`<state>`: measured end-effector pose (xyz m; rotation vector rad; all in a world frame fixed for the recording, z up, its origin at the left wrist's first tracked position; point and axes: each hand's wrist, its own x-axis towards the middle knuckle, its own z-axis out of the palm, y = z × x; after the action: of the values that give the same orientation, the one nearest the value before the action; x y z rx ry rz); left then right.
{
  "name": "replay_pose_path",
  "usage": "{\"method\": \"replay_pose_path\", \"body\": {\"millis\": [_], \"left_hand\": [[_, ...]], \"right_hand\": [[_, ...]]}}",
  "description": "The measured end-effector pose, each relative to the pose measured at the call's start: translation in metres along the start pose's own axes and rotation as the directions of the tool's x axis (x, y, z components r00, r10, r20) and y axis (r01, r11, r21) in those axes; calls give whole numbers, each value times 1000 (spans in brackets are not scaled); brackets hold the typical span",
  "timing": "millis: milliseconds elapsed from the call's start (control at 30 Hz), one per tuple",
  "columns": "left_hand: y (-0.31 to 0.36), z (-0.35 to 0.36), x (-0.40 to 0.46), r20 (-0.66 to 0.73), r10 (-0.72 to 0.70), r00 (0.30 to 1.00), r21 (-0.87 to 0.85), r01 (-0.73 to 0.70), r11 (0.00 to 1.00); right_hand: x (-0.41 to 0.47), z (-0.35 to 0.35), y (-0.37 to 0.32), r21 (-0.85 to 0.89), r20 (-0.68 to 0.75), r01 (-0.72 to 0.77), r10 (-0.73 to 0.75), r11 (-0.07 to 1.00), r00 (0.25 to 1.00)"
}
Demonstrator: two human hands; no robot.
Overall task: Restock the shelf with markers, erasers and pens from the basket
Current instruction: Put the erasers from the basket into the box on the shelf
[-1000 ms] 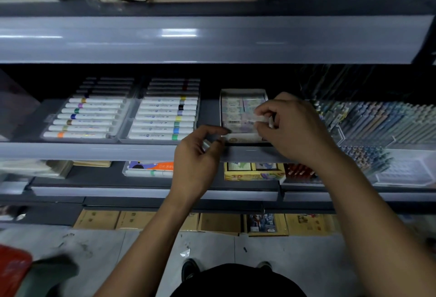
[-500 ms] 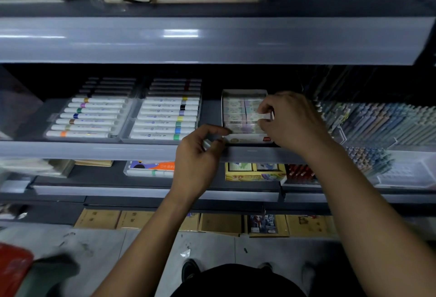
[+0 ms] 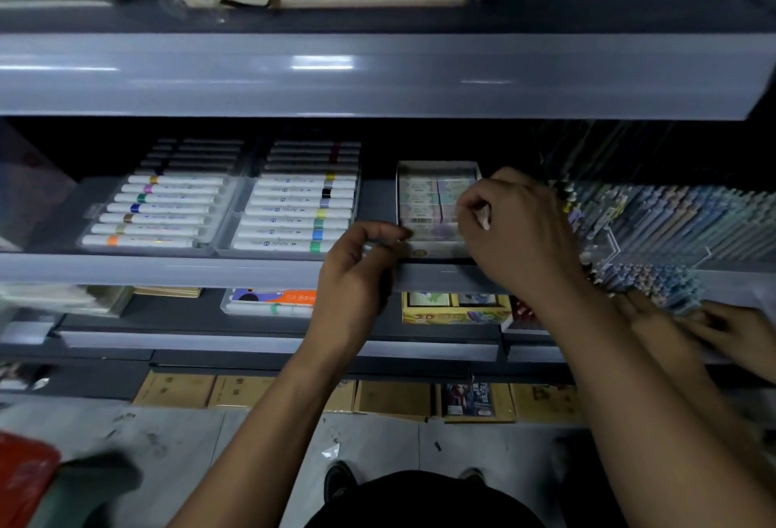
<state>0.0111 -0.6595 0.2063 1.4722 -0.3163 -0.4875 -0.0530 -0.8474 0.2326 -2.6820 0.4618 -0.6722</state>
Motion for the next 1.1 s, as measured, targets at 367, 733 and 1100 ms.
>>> {"method": "replay_pose_path", "body": {"millis": [367,733,1100], "left_hand": [[27,9,-12,244,-120,962,-614,249,749],[29,6,-14,273,-174,946,-644,314,697],[0,-11,-1,25,128,991,229,-130,965]], "right_hand": [[-44,16,-44,332,113,114,-159,936,981],[-38,19,-47,265,80,95,-120,959,990],[-17,12,-22,383,101,4,-47,924,994]]}}
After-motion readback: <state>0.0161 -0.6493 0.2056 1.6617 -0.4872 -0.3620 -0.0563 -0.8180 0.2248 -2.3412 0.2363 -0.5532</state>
